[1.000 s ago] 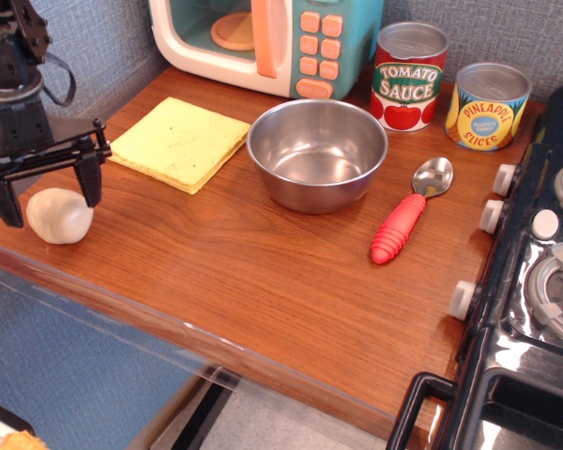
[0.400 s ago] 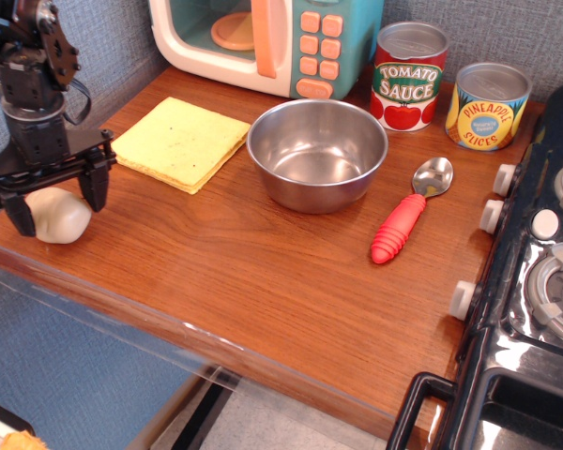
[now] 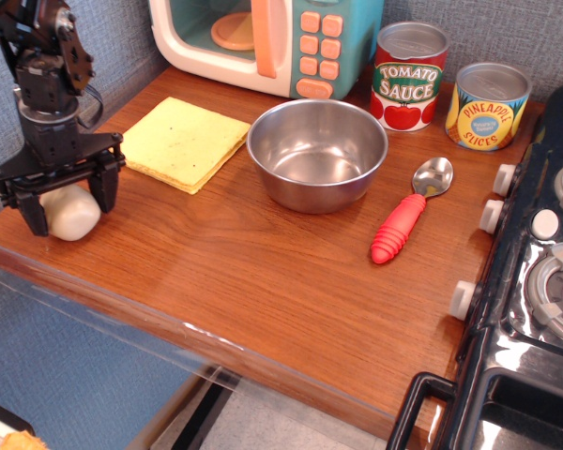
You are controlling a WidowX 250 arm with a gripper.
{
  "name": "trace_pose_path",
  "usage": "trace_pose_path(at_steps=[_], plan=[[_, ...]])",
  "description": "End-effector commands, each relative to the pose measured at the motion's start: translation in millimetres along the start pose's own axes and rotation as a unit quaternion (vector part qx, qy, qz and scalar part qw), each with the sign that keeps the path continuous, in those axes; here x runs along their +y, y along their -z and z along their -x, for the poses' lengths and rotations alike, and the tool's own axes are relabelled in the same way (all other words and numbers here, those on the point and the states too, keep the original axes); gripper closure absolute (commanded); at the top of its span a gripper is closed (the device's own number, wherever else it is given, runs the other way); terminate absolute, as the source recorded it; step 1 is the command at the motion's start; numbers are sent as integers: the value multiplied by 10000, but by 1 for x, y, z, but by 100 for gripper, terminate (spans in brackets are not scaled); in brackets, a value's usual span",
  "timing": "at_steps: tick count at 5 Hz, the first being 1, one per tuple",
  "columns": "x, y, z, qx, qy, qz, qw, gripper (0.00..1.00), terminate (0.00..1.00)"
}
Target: Place the potato inside of the silver pot.
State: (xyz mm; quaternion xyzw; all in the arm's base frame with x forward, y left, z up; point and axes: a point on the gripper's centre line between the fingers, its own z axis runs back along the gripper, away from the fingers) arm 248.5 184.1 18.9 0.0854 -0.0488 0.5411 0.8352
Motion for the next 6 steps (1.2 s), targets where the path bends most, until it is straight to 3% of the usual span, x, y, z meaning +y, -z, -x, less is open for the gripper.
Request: trace_pose_path(at_steps=[1, 2, 3, 4, 5, 6], plan=[[-10, -16, 13, -110, 719, 235, 9971, 100, 0], [-14, -43, 25, -167, 1864, 513, 9810, 100, 0], [-26, -94, 37, -166, 2966, 1284, 9462, 100, 0], [-54, -134, 49, -358, 4093, 1531, 8988, 100, 0], [-102, -143, 62, -419, 4844, 1620, 8587, 100, 0], [-143, -129, 66, -382, 4933, 1578, 8546, 100, 0]])
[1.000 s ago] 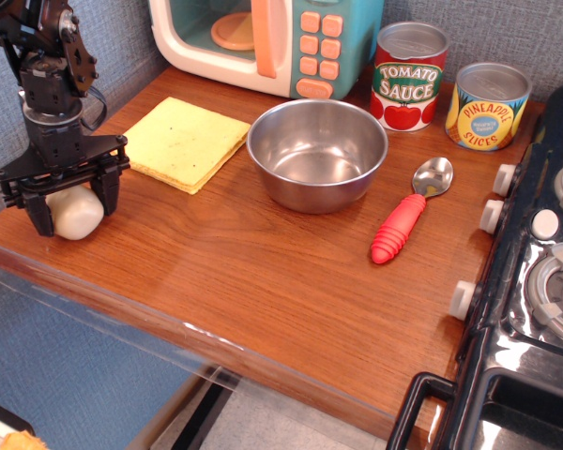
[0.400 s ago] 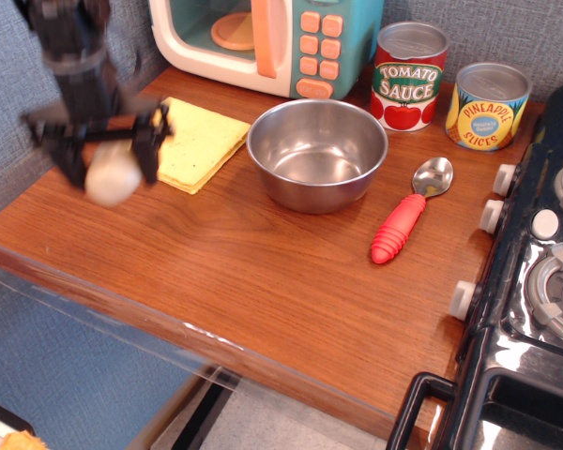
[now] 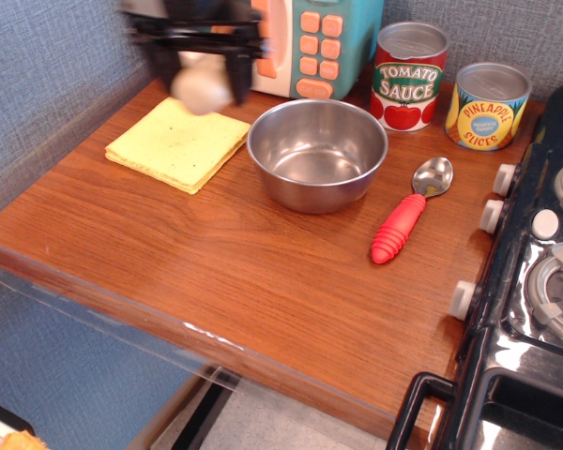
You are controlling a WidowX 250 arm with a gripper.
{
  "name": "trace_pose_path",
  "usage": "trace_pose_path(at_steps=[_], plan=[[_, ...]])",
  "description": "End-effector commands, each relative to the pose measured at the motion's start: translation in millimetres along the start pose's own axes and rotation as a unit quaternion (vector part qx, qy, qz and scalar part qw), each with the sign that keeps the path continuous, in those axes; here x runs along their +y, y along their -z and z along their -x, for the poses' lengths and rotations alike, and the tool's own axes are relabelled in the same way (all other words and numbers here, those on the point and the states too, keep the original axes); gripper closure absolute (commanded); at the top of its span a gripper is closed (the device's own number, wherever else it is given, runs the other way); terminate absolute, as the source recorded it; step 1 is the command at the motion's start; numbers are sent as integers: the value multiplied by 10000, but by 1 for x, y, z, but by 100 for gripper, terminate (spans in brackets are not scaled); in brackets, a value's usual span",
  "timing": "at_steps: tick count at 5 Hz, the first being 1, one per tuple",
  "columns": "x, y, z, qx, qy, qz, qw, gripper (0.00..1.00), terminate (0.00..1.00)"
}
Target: Place the potato inside of the silver pot.
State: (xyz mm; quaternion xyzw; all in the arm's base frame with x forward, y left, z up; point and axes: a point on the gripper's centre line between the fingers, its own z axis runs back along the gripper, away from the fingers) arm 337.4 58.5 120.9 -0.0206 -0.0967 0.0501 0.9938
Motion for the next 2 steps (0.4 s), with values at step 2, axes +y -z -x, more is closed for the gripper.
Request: trace_pose_path(at_steps=[2], plan=[[-38, 29, -33, -125, 355, -99, 9992, 100, 0]])
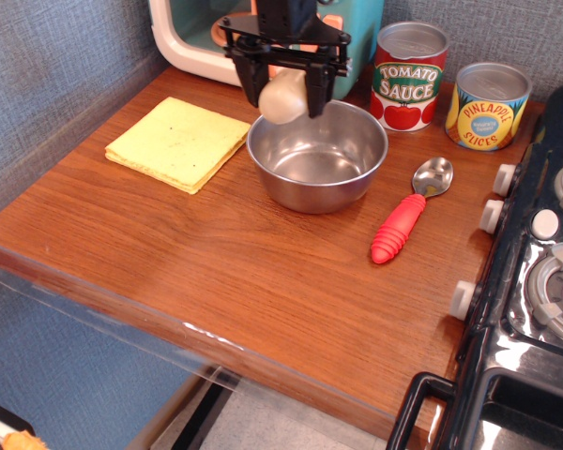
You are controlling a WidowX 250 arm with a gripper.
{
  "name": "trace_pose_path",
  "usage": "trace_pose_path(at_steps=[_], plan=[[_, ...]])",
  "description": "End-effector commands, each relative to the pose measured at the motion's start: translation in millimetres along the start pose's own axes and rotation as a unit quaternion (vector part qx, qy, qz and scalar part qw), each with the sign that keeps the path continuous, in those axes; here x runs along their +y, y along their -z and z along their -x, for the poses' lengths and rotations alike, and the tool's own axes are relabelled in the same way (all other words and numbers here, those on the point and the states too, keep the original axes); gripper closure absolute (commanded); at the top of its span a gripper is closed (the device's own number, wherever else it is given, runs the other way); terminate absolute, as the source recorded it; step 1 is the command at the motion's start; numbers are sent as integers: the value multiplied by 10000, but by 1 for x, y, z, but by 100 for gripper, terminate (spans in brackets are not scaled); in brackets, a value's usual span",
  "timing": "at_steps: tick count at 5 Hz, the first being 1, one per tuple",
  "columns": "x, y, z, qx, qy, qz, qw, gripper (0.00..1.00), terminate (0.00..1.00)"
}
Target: Place the potato inside of the silver pot.
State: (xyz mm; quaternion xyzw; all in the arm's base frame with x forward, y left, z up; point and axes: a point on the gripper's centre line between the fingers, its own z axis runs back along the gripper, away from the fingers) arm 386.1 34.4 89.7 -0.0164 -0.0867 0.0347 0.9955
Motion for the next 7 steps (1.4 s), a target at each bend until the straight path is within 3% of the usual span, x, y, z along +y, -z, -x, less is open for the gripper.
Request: trace_pose_path(at_steps=[1, 3, 4, 5, 6, 7], plan=[[-16, -10, 3, -195, 168, -165, 9995, 0, 0], [-15, -34, 0, -222, 114, -175, 9995, 0, 0], [-2, -65, 10, -212, 118, 76, 9997, 0, 0], [7, -60, 19, -49, 163, 150, 9997, 0, 0], [11, -54, 27, 145, 279, -28, 9995, 0, 0], [11, -54, 27, 145, 279, -28, 9995, 0, 0]])
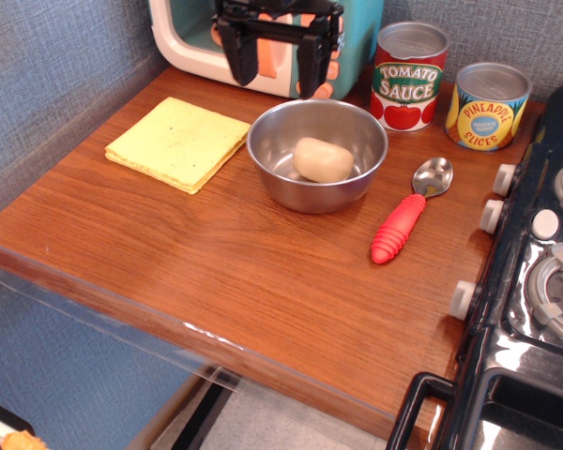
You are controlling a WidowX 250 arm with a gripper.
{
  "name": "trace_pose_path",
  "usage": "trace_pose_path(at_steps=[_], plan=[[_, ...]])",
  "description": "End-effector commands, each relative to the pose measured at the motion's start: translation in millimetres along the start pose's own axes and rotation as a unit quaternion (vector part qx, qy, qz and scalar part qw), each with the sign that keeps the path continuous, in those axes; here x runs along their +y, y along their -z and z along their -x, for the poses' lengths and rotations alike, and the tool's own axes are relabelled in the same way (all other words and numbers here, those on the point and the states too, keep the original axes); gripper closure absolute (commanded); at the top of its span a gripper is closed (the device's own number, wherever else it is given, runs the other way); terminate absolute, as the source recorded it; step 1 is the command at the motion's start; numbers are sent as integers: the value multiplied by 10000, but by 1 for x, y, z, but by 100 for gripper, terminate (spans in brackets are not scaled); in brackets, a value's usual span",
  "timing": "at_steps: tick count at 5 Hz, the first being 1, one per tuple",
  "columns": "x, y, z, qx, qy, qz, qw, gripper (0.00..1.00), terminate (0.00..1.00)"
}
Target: Place the potato inside of the silver pot.
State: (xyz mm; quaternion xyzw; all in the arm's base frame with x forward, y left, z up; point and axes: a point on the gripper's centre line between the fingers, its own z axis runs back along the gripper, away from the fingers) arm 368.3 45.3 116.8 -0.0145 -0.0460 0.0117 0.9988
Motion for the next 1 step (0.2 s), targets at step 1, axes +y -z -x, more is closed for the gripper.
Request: trace_pose_path(at_steps=[1], plan=[[0, -23, 17, -265, 53, -22, 9996, 0, 100]])
